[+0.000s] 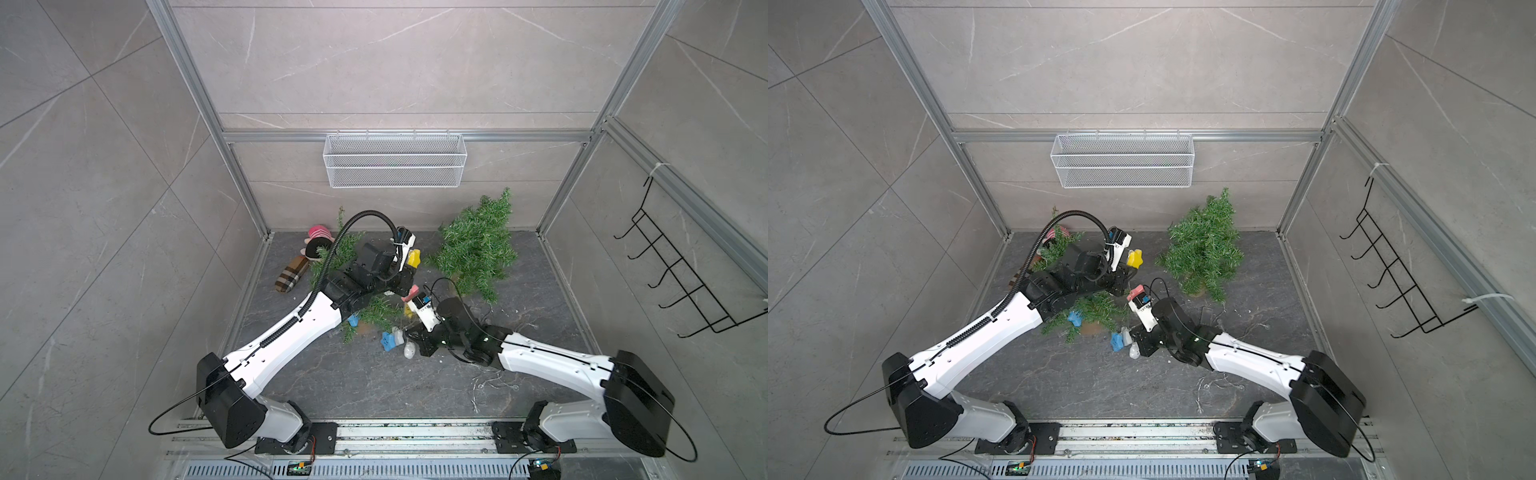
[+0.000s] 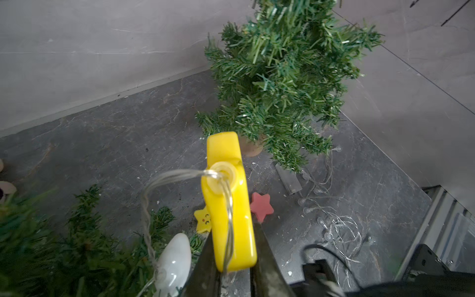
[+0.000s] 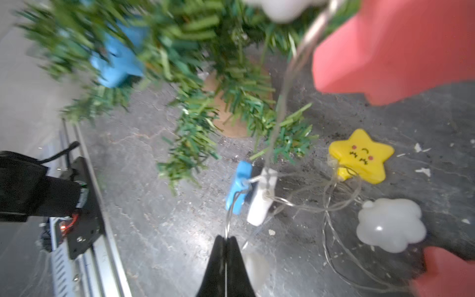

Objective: Wrap string light around the christmas tree
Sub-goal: Adjust the light string at the center of the board.

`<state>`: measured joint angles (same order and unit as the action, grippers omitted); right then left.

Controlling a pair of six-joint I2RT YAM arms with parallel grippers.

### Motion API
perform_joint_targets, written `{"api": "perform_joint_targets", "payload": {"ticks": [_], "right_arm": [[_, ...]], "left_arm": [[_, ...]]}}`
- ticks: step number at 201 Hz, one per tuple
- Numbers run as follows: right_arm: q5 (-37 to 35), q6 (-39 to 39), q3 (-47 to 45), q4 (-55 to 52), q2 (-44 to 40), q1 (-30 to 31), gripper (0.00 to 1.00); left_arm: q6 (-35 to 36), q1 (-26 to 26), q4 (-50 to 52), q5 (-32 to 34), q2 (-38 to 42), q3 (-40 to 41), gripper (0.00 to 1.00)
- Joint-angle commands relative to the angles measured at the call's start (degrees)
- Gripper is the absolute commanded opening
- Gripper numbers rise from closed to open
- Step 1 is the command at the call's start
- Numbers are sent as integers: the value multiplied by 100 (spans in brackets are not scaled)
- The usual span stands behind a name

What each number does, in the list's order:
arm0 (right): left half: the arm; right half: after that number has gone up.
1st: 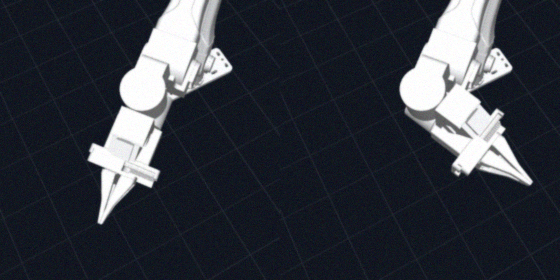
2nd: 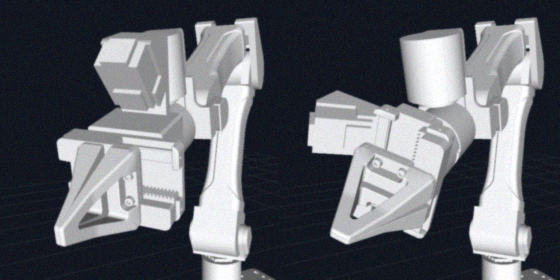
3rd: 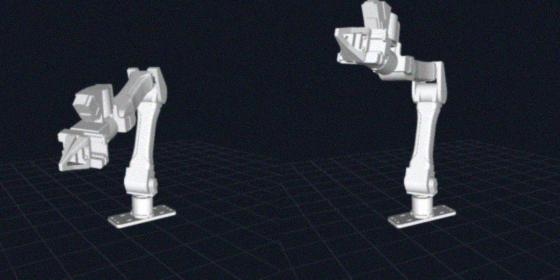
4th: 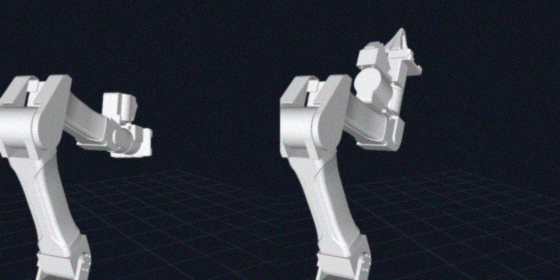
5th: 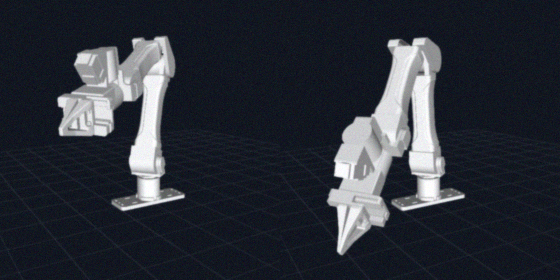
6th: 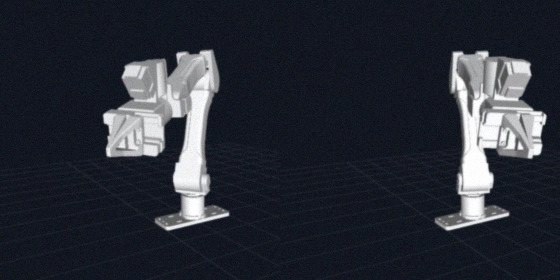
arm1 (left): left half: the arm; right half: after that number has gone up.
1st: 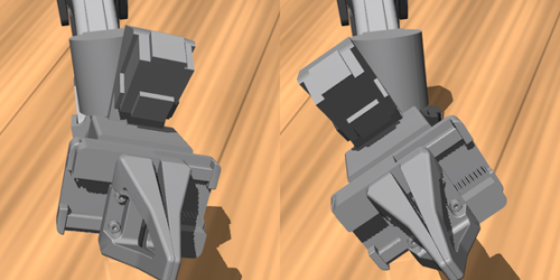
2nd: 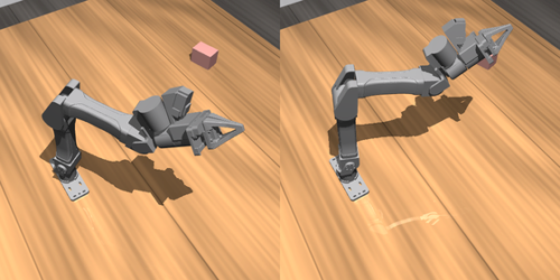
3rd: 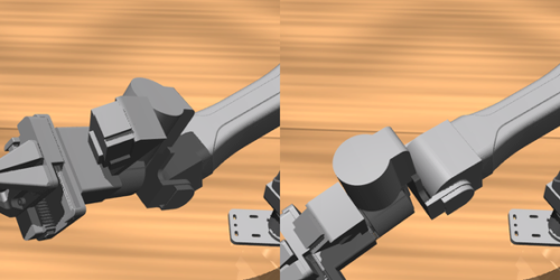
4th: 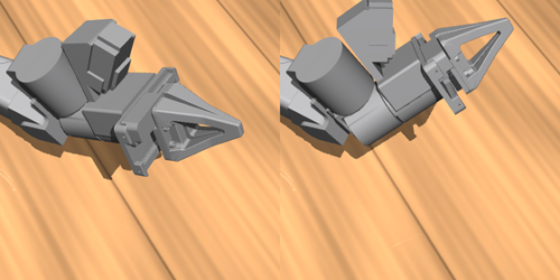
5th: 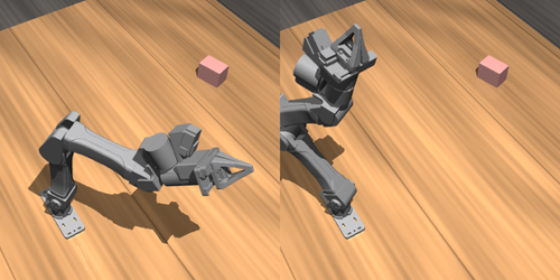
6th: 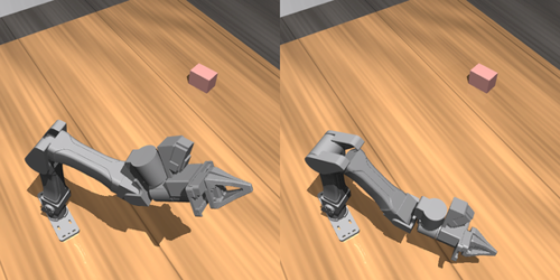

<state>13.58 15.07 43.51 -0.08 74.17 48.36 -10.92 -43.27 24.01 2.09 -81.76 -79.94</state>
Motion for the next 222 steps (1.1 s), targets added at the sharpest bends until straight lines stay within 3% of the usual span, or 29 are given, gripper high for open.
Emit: {"api": "perform_joint_targets", "payload": {"ticks": [1, 40, 90, 118, 131, 143, 156, 187, 222], "right_arm": [[551, 118, 176, -875, -519, -24, 0], [1184, 373, 303, -1172, -878, 4, 0], [2149, 677, -340, -829, -264, 365, 0], [1762, 577, -788, -1030, -150, -82, 0], [1446, 417, -746, -1264, -66, -146, 9], [1247, 374, -612, -1304, -139, -148, 30], [1077, 429, -422, -1162, -321, -144, 38], [244, 490, 125, -863, -326, -158, 45], [-1208, 439, 450, -496, -154, -156, 54]], "left_arm": [[-52, 116, -202, 221, 7, -9, 0], [-32, 134, -296, 110, -242, -227, 0], [50, 151, -313, 55, -425, -924, 0], [158, 162, -256, 131, -318, -1418, 0], [129, 153, -280, 29, -247, -1497, 0], [53, 153, -296, -79, -197, -1477, 0], [-66, 152, -315, -280, -183, -1431, 0], [-127, 82, -295, -477, -206, -1507, 0], [-41, 73, -171, -462, -170, -1598, 0]]}}
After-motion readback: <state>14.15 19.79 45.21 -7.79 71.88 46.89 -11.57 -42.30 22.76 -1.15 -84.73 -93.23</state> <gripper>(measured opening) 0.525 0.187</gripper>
